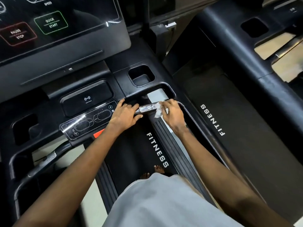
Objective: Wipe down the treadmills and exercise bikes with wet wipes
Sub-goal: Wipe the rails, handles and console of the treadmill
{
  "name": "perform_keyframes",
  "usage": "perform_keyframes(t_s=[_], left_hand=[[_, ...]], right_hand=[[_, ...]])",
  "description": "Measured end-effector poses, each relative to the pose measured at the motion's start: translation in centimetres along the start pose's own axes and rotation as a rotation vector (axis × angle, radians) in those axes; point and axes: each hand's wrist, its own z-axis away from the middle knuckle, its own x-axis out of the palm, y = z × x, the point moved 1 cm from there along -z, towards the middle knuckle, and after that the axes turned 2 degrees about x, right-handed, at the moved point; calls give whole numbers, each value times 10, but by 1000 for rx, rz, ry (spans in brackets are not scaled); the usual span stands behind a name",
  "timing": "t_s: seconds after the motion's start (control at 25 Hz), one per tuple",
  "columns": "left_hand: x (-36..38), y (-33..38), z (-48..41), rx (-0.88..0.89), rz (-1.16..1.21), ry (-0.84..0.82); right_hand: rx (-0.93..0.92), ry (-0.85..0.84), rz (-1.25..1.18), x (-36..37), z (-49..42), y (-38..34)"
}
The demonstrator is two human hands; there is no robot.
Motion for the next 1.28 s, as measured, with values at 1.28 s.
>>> perform_keyframes(t_s=[1.28], left_hand=[[-5,-17,10,-6,-21,-22]], right_hand=[[129,3,-253,7,-3,18]])
